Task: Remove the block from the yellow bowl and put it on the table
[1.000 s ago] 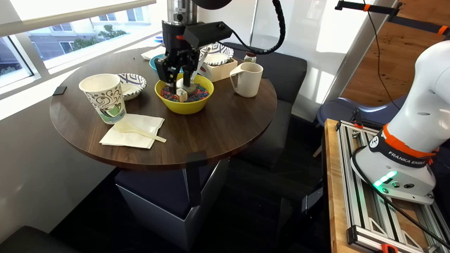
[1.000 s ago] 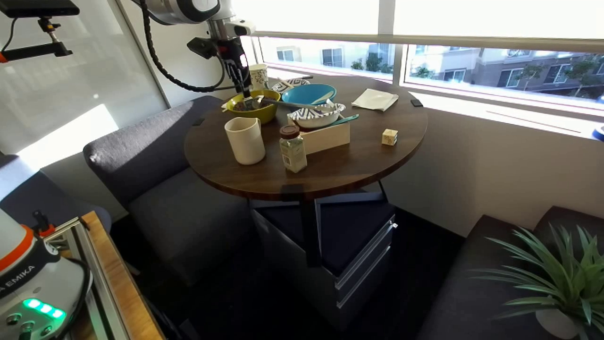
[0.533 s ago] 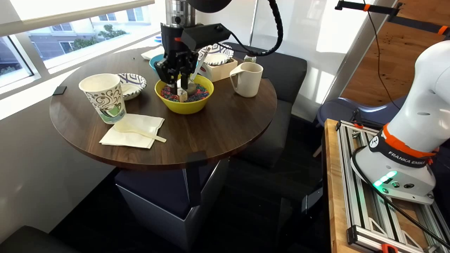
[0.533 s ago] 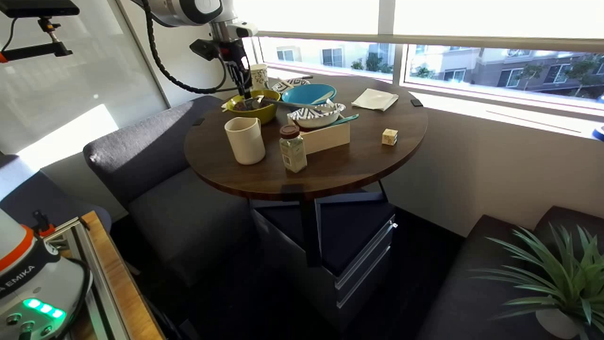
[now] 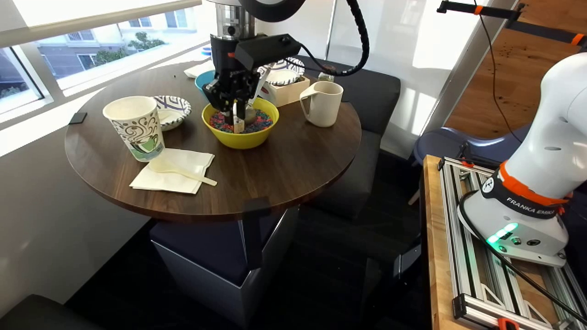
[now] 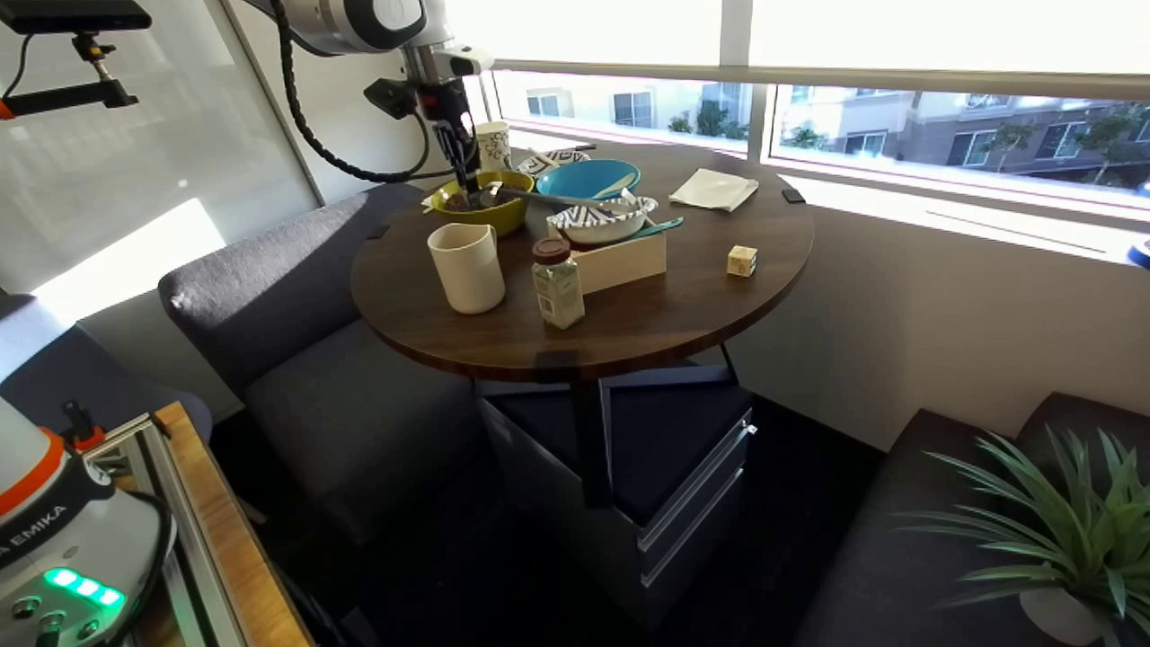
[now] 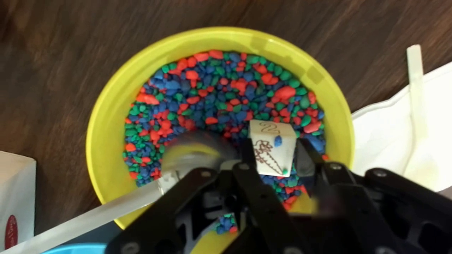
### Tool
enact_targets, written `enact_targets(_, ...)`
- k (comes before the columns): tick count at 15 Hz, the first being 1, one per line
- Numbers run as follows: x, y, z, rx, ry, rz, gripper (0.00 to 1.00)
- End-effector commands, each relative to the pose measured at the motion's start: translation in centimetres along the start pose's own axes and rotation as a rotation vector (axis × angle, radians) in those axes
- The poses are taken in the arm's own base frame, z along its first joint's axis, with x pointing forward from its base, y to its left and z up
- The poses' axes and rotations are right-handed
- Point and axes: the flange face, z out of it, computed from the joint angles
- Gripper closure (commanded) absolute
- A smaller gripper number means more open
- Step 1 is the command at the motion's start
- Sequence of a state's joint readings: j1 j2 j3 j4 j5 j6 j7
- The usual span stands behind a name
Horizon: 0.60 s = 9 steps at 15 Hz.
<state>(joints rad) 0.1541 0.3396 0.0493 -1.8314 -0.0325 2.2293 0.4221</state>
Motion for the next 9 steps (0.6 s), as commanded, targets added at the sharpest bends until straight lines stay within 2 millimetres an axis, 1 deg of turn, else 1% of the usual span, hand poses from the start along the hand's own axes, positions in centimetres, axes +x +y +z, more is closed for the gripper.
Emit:
enact_targets(1, 0.04, -0.48, 0.4, -0.027, -0.004, 0.022, 0.59)
enact_targets(3, -0.16, -0.58, 0.21, -0.031, -0.008, 0.025, 0.56)
enact_targets(4, -0.27, -0.63, 0.1, -0.035, -0.01, 0.027, 0.51)
enact_targets(6, -0.35, -0.73, 0.04, -0.038, -0.01, 0.033, 0.5)
enact_targets(7, -0.35, -0.73, 0.11, -0.039, -0.011, 0.034, 0.45)
enact_targets(8, -0.37, -0.74, 0.15, -0.041, -0.011, 0.036, 0.48)
enact_targets(9, -0.39, -0.69, 0.21, -0.039, -0.017, 0.039, 0.48)
